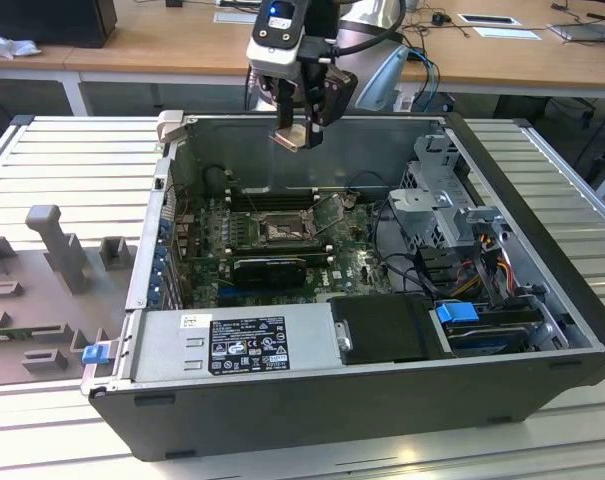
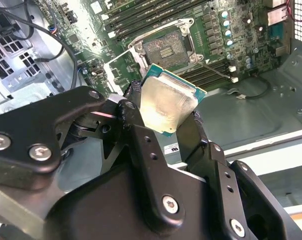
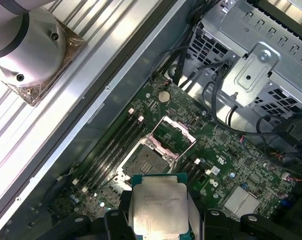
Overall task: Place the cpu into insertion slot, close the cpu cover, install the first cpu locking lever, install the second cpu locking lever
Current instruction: 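Place the cpu into insertion slot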
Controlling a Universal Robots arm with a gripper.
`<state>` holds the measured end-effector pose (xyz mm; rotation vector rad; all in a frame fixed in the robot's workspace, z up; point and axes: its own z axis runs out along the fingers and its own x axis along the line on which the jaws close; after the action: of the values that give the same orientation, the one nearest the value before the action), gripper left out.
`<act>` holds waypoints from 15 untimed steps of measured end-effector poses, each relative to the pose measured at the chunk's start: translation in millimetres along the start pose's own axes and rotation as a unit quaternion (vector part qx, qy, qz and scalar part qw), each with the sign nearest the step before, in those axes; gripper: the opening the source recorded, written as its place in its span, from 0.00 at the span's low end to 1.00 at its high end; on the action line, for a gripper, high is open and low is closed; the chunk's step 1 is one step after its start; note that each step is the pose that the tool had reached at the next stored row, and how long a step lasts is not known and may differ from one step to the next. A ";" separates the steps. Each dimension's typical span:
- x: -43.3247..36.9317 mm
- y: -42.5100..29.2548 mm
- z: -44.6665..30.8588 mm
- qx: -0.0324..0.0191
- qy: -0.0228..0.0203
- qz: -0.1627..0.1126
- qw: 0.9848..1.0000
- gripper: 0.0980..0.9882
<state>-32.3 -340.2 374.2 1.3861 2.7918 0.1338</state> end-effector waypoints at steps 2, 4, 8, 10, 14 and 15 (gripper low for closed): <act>0.0 0.0 0.1 0.000 0.000 0.006 1.000 0.48; 0.0 0.0 0.2 0.000 -0.001 0.014 1.000 0.48; 0.0 0.0 0.2 -0.001 -0.002 0.028 1.000 0.48; 0.0 0.0 0.2 -0.001 -0.003 0.036 0.999 0.48; 0.0 0.0 0.4 -0.001 -0.004 0.044 0.999 0.48; 0.0 0.0 0.6 -0.001 -0.004 0.046 0.999 0.48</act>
<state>-32.3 -340.2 373.6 1.5106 2.7221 0.1321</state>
